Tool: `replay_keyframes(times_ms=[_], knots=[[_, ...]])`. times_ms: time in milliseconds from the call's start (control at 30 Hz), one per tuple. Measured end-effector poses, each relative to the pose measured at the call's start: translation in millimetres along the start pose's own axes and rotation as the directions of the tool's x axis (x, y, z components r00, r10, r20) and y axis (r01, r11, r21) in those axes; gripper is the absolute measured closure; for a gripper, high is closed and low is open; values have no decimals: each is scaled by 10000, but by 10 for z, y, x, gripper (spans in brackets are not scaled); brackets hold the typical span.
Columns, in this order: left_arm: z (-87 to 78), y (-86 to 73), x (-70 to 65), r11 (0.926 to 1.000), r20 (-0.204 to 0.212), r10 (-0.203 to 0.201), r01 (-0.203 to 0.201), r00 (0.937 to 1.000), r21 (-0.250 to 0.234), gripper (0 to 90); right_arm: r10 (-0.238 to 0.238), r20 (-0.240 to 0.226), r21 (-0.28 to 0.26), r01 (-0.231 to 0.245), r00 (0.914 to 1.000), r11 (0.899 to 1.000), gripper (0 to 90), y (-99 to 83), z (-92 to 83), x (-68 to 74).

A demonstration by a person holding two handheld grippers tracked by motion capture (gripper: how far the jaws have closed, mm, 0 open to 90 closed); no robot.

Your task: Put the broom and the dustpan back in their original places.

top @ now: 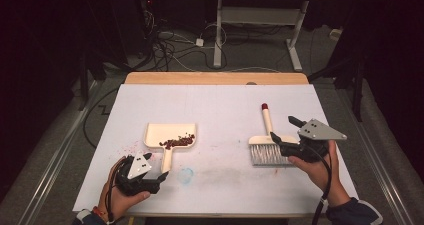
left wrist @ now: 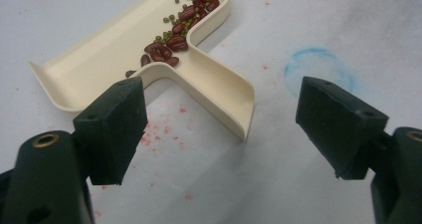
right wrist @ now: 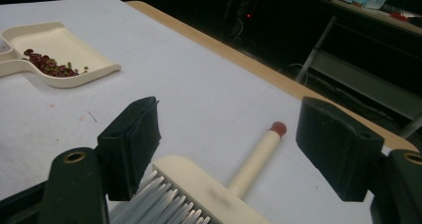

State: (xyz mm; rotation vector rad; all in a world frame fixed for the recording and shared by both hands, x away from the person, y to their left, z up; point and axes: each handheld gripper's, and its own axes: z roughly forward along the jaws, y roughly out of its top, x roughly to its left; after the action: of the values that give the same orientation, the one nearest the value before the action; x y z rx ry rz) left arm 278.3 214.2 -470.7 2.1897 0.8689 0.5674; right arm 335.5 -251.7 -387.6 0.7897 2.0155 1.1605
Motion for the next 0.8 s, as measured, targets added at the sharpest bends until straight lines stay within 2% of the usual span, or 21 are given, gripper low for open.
replay_keyframes(times_ms=[67, 233, 300, 500, 800], knots=[[7, 3, 3, 9999, -164, -69, 70, 9998, 97, 200, -10, -72, -37, 9, 10000, 10000, 258, -36, -23, 9], [11, 3, 7, 10000, -96, -59, 60, 9999, 75, 200, -147, -179, -4, 147, 9997, 9999, 254, -137, -61, 45], [9, 7, 2, 10000, -195, 15, -13, 9998, 99, 200, -133, -214, -8, 133, 9997, 9999, 255, -186, -79, 57], [14, 9, 1, 10000, -257, 56, -55, 9997, 64, 200, 3, -186, 277, 2, 9998, 9996, 254, -338, -95, 69], [25, 15, 6, 9999, -220, 107, -105, 9997, 104, 200, -363, -134, 356, 367, 9993, 9987, 252, -562, -156, 136]])
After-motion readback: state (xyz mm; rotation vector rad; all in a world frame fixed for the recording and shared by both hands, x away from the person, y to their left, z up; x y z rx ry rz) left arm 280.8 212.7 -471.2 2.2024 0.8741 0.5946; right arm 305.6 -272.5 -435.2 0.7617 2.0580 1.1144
